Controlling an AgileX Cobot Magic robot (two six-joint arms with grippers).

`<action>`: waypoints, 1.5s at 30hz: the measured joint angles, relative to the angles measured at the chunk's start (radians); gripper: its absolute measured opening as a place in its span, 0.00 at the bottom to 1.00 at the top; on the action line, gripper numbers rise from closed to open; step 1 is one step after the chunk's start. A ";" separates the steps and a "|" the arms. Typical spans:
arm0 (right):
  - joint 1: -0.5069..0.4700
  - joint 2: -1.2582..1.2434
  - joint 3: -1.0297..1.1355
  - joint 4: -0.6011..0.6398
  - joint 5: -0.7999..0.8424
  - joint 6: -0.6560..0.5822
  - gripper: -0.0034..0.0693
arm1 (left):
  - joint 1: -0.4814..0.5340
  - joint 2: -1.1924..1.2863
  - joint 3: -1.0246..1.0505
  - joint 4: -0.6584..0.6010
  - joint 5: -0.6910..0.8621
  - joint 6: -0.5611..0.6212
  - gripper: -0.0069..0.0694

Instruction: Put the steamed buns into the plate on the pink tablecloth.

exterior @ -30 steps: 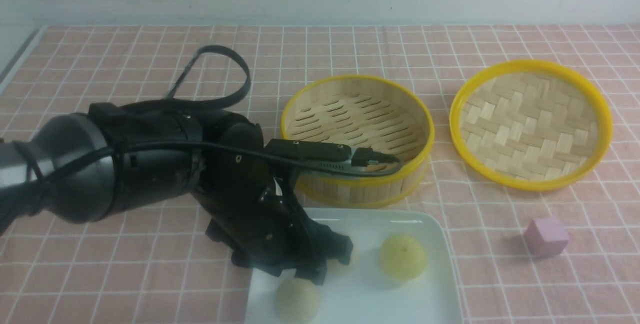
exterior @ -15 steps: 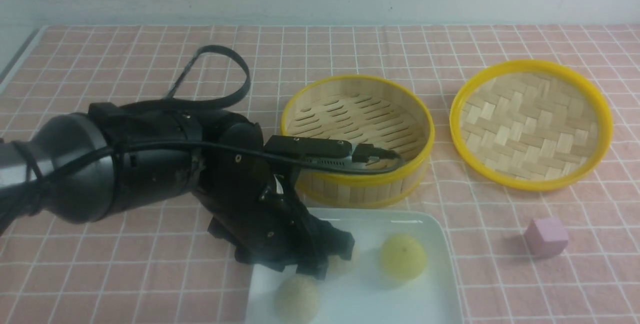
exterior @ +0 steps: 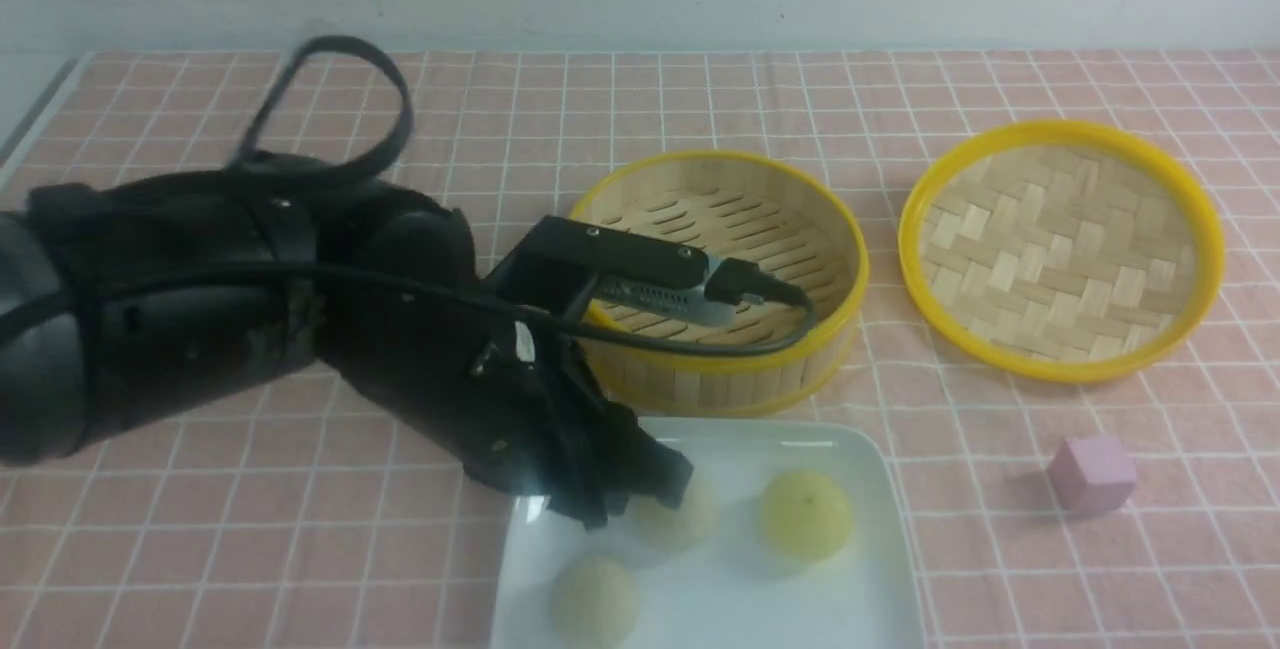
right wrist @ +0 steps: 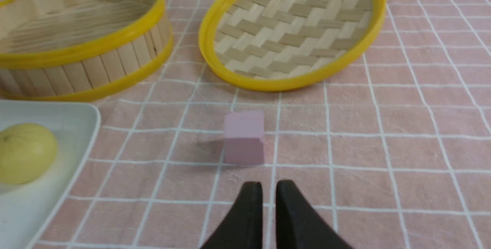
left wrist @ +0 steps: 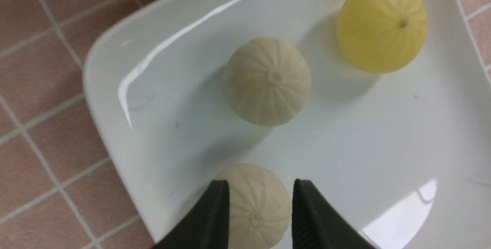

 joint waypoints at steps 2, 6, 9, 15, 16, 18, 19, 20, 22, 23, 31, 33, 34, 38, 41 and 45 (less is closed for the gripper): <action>-0.018 -0.006 0.028 0.000 -0.001 0.000 0.11 | 0.000 -0.031 0.000 0.016 0.009 0.002 0.41; -0.049 -0.007 0.057 -0.001 -0.026 0.003 0.11 | 0.000 -0.128 0.000 0.054 0.046 0.003 0.38; -0.051 -0.007 0.059 -0.001 -0.044 0.003 0.12 | 0.000 -0.227 0.000 0.092 0.099 0.003 0.38; -0.051 -0.007 0.062 -0.001 -0.048 0.003 0.13 | 0.000 -0.422 0.000 0.173 0.240 -0.031 0.37; -0.051 -0.007 0.062 -0.001 -0.049 0.003 0.13 | 0.000 -0.479 0.000 0.185 0.296 -0.051 0.35; -0.051 -0.007 0.062 -0.001 -0.050 0.003 0.13 | 0.000 -0.565 0.016 0.183 0.386 -0.073 0.26; -0.051 -0.007 0.062 -0.001 -0.050 0.003 0.13 | 0.000 -0.573 0.016 0.181 0.390 -0.073 0.25; -0.051 -0.007 0.062 -0.001 -0.050 0.003 0.14 | 0.000 -0.630 0.054 0.162 0.391 -0.074 0.18; -0.051 -0.007 0.062 -0.001 -0.050 0.003 0.14 | 0.000 -0.702 0.118 0.130 0.327 -0.074 0.12; -0.051 -0.007 0.062 -0.001 -0.051 0.003 0.14 | 0.000 -0.752 0.168 0.107 0.228 -0.075 0.10; -0.051 -0.007 0.062 -0.001 -0.051 0.003 0.16 | 0.000 -0.853 0.410 0.073 -0.221 -0.106 0.09; -0.051 -0.007 0.062 -0.001 -0.051 0.003 0.17 | 0.000 -0.853 0.437 0.073 -0.240 -0.106 0.09; -0.051 -0.007 0.062 -0.001 -0.051 0.003 0.17 | 0.000 -0.853 0.440 0.073 -0.240 -0.106 0.09; -0.051 -0.007 0.062 -0.001 -0.051 0.003 0.18 | 0.000 -0.853 0.469 0.073 -0.228 -0.106 0.10; -0.051 -0.007 0.062 -0.001 -0.051 0.003 0.18 | 0.000 -0.853 0.471 0.074 -0.186 -0.106 0.10; -0.051 -0.007 0.062 -0.001 -0.051 0.003 0.19 | 0.000 -0.853 0.472 0.083 -0.149 -0.106 0.11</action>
